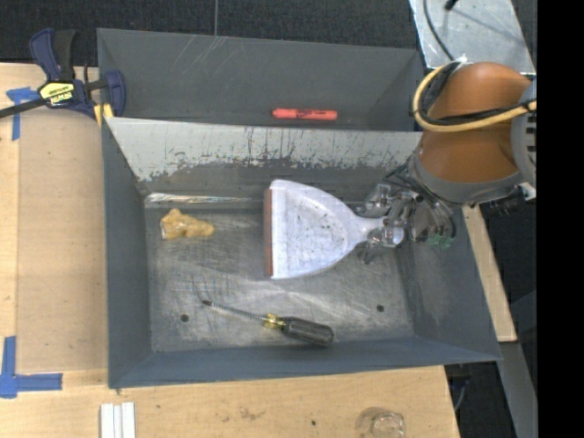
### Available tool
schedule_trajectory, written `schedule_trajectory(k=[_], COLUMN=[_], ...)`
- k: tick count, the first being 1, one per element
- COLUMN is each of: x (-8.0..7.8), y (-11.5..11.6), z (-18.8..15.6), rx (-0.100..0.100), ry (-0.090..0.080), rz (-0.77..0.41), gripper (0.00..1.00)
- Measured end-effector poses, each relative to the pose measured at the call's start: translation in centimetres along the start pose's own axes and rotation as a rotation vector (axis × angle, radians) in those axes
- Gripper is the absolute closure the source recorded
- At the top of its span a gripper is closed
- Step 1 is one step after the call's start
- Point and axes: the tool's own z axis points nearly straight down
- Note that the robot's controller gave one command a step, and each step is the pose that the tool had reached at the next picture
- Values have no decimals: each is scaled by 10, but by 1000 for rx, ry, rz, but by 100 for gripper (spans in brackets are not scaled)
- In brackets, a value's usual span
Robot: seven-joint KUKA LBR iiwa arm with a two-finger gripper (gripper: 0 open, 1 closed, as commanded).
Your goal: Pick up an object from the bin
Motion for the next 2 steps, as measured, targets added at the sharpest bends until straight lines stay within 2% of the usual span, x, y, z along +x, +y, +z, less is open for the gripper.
schedule_trajectory(k=[1,2], x=[0,-4], y=[0,7], z=[0,-43], rx=[0,0], ry=[0,7], rz=[-1,9], gripper=[100,100])
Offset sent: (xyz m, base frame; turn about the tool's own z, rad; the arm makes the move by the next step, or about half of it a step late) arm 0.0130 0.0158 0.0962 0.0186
